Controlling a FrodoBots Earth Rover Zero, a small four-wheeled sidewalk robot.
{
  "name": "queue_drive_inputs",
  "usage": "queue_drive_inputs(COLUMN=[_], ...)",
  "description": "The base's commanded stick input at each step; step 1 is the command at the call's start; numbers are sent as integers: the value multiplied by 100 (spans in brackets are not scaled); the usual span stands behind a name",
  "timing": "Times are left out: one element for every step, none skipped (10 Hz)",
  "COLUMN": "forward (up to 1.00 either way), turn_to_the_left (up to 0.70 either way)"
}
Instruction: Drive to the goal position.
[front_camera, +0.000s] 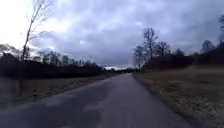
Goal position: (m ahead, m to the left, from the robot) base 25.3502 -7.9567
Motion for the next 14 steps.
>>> queue_drive_inputs(forward=[50,50,50,50,50,50,50,50,50,50,50,50,50,50], turn_to_the_left=[0,0,0,0,0,0,0,0,0,0,0,0,0,0])
